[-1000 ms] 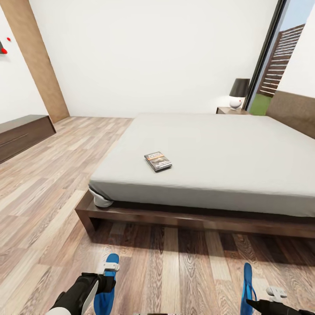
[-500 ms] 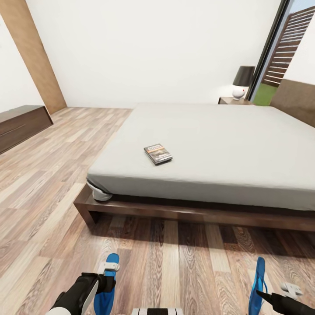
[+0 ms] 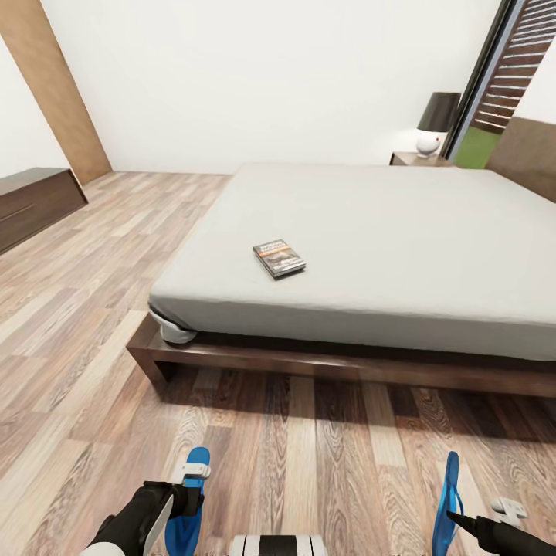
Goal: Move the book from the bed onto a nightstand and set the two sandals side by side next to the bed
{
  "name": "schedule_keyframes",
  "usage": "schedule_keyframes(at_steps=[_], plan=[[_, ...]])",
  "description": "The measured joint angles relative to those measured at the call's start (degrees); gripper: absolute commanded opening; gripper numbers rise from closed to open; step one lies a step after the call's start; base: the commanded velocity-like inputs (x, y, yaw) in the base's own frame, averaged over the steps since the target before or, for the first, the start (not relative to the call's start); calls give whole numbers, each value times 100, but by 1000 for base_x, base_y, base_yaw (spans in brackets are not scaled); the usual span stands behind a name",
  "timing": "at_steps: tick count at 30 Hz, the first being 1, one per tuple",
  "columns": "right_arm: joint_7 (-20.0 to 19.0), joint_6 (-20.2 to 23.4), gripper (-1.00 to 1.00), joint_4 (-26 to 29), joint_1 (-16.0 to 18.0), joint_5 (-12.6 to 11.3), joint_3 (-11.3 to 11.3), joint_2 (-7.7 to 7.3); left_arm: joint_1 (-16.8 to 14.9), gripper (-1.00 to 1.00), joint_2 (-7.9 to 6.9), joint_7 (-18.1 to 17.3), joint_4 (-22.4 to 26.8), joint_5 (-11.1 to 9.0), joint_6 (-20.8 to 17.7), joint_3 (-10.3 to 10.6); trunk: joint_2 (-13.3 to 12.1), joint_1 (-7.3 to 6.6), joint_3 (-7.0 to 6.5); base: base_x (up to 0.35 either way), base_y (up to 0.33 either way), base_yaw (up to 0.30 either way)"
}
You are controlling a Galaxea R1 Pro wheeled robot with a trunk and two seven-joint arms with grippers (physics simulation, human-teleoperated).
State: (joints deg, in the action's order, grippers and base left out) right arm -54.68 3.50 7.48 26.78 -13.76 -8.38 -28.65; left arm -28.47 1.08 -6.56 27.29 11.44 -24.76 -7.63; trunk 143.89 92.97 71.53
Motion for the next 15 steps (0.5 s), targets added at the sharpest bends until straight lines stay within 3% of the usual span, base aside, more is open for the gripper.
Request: schedule_keyframes(at_steps=[5,9,15], plan=[[0,0,-100,0,0,0,1,0,0,-100,-3,4,6,1,0,0,7,13,111,0,0,0],[0,0,-100,0,0,-1,0,0,-1,-100,-9,2,79,2,0,0,7,13,111,11,0,0],[0,0,-100,0,0,0,1,0,0,-100,-10,2,212,0,-1,1,7,9,111,265,0,0]])
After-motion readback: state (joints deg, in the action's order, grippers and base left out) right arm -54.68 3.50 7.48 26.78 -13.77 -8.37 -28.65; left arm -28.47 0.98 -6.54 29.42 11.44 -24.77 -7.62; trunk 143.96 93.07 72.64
